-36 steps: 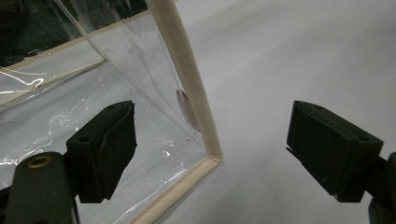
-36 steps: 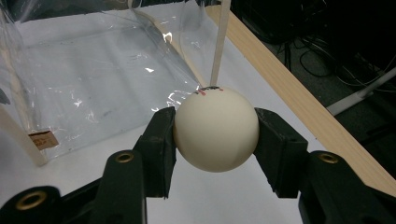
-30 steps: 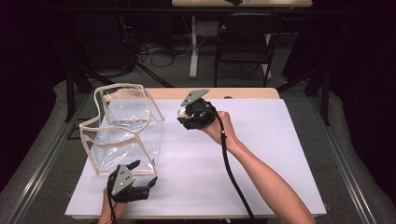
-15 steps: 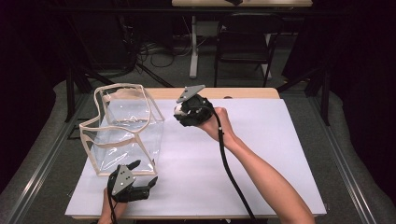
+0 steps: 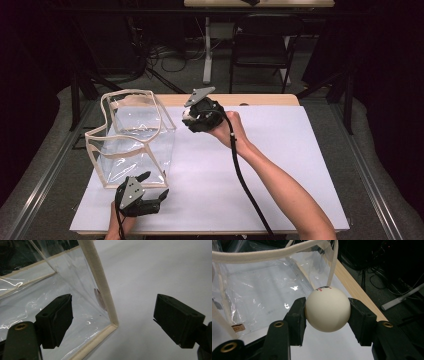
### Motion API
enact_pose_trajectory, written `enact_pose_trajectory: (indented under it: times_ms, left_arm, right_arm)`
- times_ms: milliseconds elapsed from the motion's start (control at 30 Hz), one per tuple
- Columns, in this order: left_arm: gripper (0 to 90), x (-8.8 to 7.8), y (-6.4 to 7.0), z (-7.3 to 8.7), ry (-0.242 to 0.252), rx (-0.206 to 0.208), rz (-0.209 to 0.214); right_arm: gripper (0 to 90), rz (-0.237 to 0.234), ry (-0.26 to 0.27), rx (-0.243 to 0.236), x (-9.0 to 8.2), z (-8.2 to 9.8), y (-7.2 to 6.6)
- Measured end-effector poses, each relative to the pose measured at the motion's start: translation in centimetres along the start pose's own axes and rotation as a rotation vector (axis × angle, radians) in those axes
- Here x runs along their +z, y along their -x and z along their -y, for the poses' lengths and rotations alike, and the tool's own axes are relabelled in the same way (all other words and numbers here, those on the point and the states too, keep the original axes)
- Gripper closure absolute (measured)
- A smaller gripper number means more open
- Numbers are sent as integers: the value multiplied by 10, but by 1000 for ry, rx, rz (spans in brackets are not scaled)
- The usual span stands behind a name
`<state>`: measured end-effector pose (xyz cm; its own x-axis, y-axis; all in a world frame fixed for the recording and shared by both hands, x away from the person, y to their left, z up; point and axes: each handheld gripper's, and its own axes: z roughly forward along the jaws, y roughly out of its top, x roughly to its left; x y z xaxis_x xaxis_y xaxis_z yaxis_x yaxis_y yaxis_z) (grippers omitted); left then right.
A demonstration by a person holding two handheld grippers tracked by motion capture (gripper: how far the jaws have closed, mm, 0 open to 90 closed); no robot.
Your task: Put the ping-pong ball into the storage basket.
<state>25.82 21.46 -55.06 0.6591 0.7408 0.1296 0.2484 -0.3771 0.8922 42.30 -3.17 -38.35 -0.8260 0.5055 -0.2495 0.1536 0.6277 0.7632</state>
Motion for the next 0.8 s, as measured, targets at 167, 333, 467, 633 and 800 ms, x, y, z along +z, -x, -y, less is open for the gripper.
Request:
enact_pose_trajectory:
  times_ms: [167, 333, 467, 633, 800]
  left_arm:
    - [160, 0, 0, 0, -1, 0, 0]
    - [160, 0, 0, 0, -1, 0, 0]
    - [160, -1, 0, 0, 0, 1, 2]
    - [160, -1, -1, 0, -1, 1, 3]
    - [160, -1, 0, 0, -1, 1, 3]
  right_arm:
    - [508, 2, 3, -4, -1, -7, -1]
    - [509, 2, 6, -14, -2, -13, -2]
    - [509, 3, 13, -14, -2, -18, -2]
    - [508, 4, 18, -23, -4, -24, -2]
    - [509, 2, 27, -29, -5, -29, -3]
